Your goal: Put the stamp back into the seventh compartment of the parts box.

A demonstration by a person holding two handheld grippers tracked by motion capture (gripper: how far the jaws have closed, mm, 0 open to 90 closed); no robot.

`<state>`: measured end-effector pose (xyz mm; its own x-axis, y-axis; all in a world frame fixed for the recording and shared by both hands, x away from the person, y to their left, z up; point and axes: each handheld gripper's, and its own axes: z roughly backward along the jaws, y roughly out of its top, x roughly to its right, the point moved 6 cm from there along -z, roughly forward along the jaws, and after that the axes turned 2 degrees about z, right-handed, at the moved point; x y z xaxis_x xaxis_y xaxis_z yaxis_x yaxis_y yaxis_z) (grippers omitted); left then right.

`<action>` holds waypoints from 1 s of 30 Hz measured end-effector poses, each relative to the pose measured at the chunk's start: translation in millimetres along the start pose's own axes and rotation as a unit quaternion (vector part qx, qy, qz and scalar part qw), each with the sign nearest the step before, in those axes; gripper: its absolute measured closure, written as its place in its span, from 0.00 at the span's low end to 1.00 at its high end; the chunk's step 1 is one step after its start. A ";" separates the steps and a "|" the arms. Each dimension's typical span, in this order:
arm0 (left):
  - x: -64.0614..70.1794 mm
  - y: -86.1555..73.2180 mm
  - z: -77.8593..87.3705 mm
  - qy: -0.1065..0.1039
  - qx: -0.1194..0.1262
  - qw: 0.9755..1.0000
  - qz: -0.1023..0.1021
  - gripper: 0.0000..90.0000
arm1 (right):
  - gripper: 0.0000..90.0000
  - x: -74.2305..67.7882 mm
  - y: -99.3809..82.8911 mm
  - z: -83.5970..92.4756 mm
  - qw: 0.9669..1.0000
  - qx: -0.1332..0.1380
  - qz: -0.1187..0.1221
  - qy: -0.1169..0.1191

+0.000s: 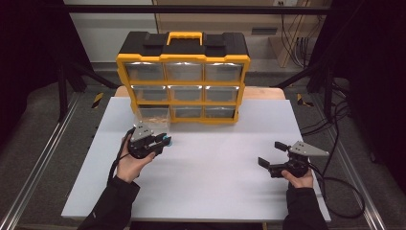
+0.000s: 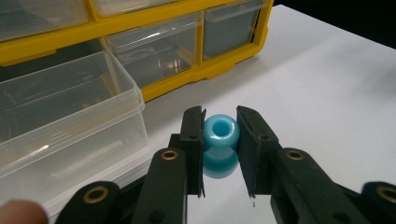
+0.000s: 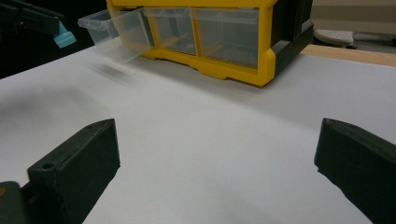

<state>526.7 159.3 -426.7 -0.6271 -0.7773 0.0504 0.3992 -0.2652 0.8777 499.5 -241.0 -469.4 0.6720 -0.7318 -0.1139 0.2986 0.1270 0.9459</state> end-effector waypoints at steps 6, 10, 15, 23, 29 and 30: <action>-3.3 0.4 1.7 0.002 -0.002 1.000 0.001 0.80 | 0.01 0.1 0.0 0.0 1.000 0.000 0.000 0.000; -5.7 2.1 4.0 0.004 0.002 1.000 0.002 0.80 | 0.01 -0.2 -0.1 0.0 1.000 -0.001 -0.001 0.000; -8.7 3.3 6.5 0.007 0.003 1.000 0.003 0.80 | 0.01 -0.2 -0.1 0.0 1.000 -0.001 -0.002 0.000; -12.3 6.2 10.4 0.009 0.010 1.000 0.007 0.80 | 0.01 -0.3 0.1 0.2 1.000 0.000 -0.001 0.001; -15.2 7.7 13.3 0.012 0.012 1.000 0.008 0.80 | 0.01 0.4 0.1 0.2 1.000 0.000 0.002 0.000; -15.9 8.0 14.1 0.012 0.013 1.000 0.009 0.80 | 0.01 0.4 0.1 0.2 1.000 0.000 0.002 0.000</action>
<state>530.4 177.6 -413.8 -0.6039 -0.7952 0.0543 0.3924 -0.2374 0.8886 499.6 -241.4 -469.3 0.6731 -0.7313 -0.1099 0.2957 0.1300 0.9464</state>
